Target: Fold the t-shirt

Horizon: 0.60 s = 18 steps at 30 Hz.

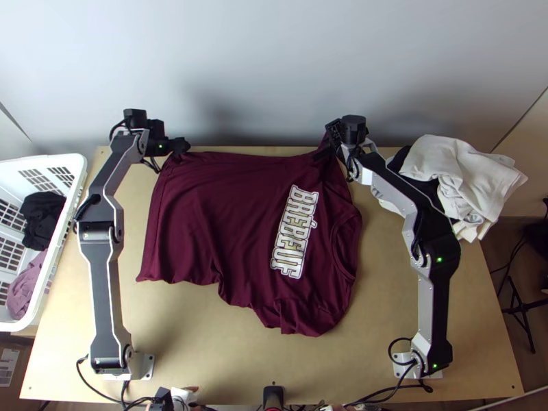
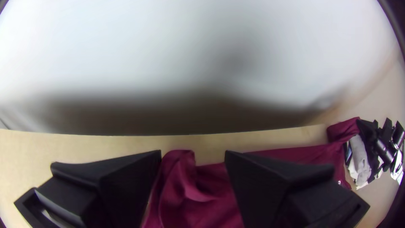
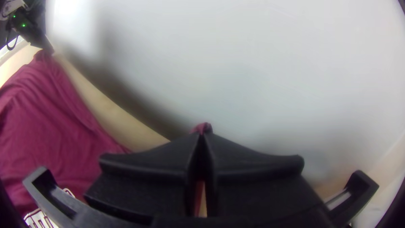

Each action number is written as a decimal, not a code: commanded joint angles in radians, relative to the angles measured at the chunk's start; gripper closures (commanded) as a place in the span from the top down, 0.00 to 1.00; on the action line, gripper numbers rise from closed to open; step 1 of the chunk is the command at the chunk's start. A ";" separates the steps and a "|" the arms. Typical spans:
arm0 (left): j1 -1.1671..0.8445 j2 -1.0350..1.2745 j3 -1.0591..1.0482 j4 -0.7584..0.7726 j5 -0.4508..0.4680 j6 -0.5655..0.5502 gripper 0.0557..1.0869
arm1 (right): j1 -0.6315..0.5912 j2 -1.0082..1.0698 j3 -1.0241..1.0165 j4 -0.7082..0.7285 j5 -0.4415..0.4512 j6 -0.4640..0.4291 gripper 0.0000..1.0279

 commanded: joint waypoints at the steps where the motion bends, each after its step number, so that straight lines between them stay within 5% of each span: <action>1: -0.005 0.008 0.008 -0.029 -0.015 0.017 0.56 | 0.001 -0.005 -0.001 -0.002 0.000 -0.003 0.03; 6: 0.006 0.002 0.008 -0.037 -0.016 0.017 0.32 | 0.004 -0.008 -0.001 -0.002 0.000 -0.003 0.03; 10: 0.006 -0.013 0.008 -0.031 -0.019 0.017 0.03 | 0.007 -0.016 -0.001 -0.003 0.000 -0.003 0.03; 18: 0.004 -0.100 0.002 -0.034 -0.021 0.006 0.03 | -0.005 -0.057 -0.004 -0.012 0.000 -0.010 0.03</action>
